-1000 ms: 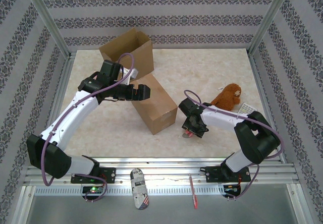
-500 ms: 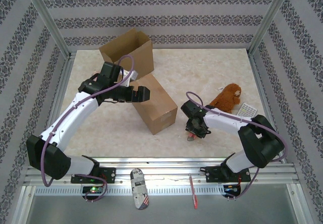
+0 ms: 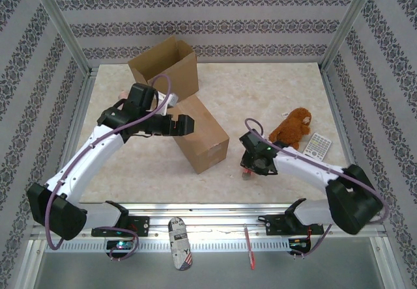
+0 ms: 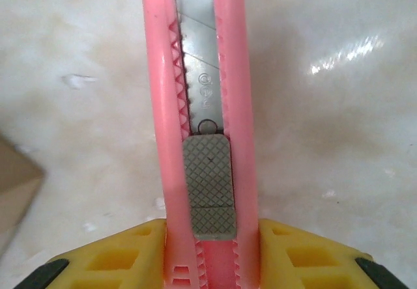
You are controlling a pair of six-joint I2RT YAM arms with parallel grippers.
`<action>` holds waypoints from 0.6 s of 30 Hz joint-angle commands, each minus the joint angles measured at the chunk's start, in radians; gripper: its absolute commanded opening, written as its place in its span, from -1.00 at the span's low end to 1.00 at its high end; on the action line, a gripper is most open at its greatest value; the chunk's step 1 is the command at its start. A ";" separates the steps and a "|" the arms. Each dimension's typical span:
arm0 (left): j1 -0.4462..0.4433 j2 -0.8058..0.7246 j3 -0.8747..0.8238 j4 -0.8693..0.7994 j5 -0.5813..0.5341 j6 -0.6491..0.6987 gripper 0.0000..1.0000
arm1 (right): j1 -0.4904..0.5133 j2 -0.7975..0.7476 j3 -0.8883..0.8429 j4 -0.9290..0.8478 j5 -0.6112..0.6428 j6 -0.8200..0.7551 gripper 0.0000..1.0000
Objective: Unpack the express box
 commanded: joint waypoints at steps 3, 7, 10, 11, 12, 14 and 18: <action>-0.064 0.051 0.099 0.032 0.007 -0.027 0.95 | -0.021 -0.199 0.036 -0.109 0.060 -0.165 -0.35; -0.122 0.132 0.192 0.034 0.004 -0.027 0.93 | -0.027 -0.329 0.090 -0.173 0.027 -0.289 -0.36; -0.165 0.193 0.265 0.035 -0.002 -0.024 0.92 | -0.027 -0.376 0.143 -0.196 -0.035 -0.393 -0.36; -0.180 0.217 0.290 0.036 -0.007 -0.023 0.92 | -0.027 -0.388 0.160 -0.201 -0.057 -0.428 -0.36; -0.192 0.235 0.312 0.035 -0.009 -0.023 0.92 | -0.027 -0.392 0.177 -0.205 -0.075 -0.451 -0.36; -0.218 0.279 0.362 0.034 -0.014 -0.025 0.91 | -0.026 -0.396 0.208 -0.209 -0.112 -0.504 -0.36; -0.260 0.356 0.447 0.038 -0.022 -0.034 0.90 | -0.022 -0.384 0.257 -0.196 -0.173 -0.571 -0.36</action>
